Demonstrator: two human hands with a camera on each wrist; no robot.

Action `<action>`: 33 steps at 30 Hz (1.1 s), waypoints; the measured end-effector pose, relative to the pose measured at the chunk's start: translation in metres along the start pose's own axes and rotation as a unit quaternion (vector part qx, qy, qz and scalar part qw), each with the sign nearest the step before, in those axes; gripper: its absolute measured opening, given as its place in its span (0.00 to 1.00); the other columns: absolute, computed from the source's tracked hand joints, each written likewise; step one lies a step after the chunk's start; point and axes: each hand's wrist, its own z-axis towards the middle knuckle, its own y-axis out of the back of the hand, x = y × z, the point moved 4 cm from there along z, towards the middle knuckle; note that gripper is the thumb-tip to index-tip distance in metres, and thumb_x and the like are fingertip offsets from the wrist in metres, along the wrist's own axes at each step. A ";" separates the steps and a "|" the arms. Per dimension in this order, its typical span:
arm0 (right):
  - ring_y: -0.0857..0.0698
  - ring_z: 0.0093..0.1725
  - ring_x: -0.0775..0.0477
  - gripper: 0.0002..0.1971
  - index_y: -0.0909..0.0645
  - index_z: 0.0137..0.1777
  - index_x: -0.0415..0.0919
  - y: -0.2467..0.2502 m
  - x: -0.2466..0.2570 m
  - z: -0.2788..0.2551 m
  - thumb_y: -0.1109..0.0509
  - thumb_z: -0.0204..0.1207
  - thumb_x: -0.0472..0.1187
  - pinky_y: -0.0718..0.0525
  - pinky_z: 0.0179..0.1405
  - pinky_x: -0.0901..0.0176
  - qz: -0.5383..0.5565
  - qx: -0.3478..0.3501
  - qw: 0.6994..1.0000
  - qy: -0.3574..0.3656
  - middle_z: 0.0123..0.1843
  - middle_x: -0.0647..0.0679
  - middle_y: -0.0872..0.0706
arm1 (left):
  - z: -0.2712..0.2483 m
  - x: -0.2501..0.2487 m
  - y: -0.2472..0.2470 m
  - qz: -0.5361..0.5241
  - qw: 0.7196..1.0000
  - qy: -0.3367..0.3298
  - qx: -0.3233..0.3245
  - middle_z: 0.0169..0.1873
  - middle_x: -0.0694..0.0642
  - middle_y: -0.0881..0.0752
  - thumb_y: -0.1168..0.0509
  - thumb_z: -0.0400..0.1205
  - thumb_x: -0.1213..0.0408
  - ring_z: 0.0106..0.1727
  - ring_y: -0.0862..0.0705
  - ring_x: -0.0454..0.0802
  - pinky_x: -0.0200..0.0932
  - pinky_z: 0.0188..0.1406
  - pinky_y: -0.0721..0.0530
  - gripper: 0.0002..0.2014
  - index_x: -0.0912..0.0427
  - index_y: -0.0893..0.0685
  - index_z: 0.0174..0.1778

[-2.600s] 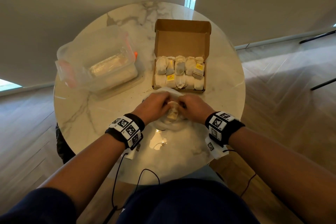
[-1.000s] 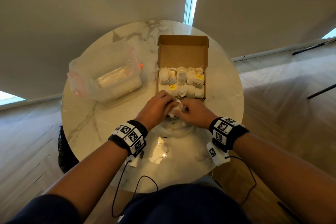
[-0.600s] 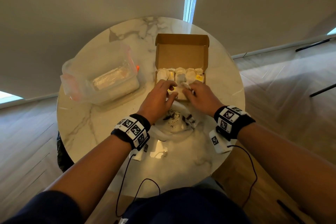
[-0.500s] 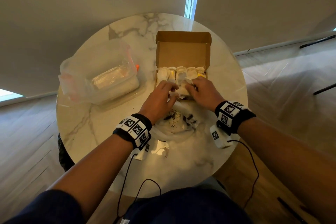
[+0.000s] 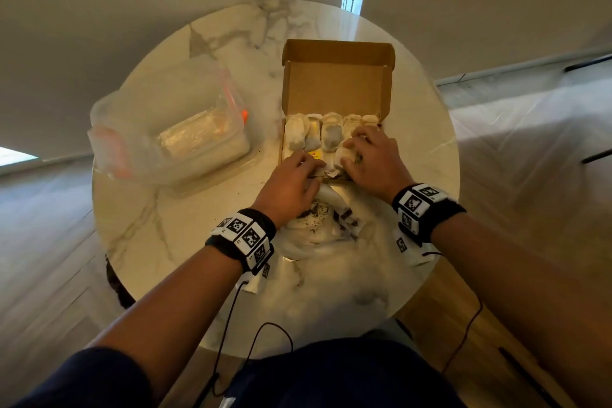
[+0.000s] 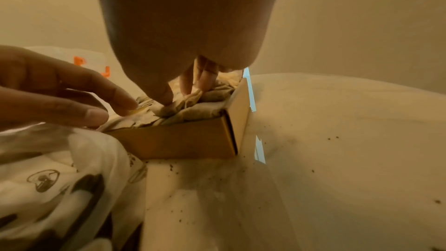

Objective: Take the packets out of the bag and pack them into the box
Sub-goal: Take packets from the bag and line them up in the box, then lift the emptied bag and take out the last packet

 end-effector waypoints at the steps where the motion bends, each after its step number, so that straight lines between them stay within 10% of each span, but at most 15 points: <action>1: 0.22 0.66 0.39 0.18 0.15 0.62 0.41 0.001 -0.001 0.000 0.27 0.76 0.50 0.26 0.61 0.42 -0.017 0.003 1.000 -0.010 0.66 0.45 0.20 | 0.000 0.001 -0.001 0.013 1.000 0.000 0.004 0.59 0.52 0.22 0.36 0.86 0.58 0.56 0.20 0.48 0.43 0.57 0.19 0.16 0.57 0.18 0.68; 6: 0.24 0.66 0.40 0.18 0.16 0.63 0.44 0.006 -0.002 0.000 0.25 0.75 0.50 0.25 0.65 0.43 0.012 0.005 1.000 -0.024 0.69 0.44 0.25 | -0.002 0.003 -0.001 0.038 0.999 0.007 0.016 0.61 0.51 0.21 0.36 0.85 0.55 0.58 0.19 0.52 0.53 0.57 0.18 0.17 0.55 0.18 0.68; 12: 0.20 0.46 0.44 0.10 0.23 0.58 0.44 0.030 0.017 -0.009 0.28 0.79 0.41 0.19 0.47 0.54 0.087 -0.025 0.996 -0.003 0.60 0.47 0.30 | -0.012 0.000 0.013 0.051 0.999 0.005 0.015 0.61 0.49 0.21 0.37 0.85 0.50 0.61 0.20 0.50 0.55 0.58 0.18 0.17 0.50 0.19 0.67; 23: 0.25 0.47 0.45 0.09 0.13 0.57 0.51 -0.025 0.043 -0.080 0.30 0.80 0.50 0.21 0.46 0.52 -0.019 0.159 0.986 0.052 0.53 0.46 0.30 | -0.087 0.029 0.019 0.118 0.979 0.150 0.066 0.67 0.57 0.23 0.30 0.76 0.43 0.65 0.23 0.59 0.56 0.62 0.20 0.37 0.50 0.33 0.80; 33: 0.20 0.58 0.35 0.32 0.32 0.81 0.58 -0.030 0.049 -0.100 0.32 0.78 0.37 0.24 0.53 0.54 -0.007 0.189 0.976 -0.107 0.57 0.42 0.24 | -0.098 0.026 0.023 0.030 0.983 0.151 0.100 0.42 0.55 0.19 0.35 0.79 0.65 0.44 0.19 0.56 0.46 0.38 0.27 0.06 0.59 0.23 0.49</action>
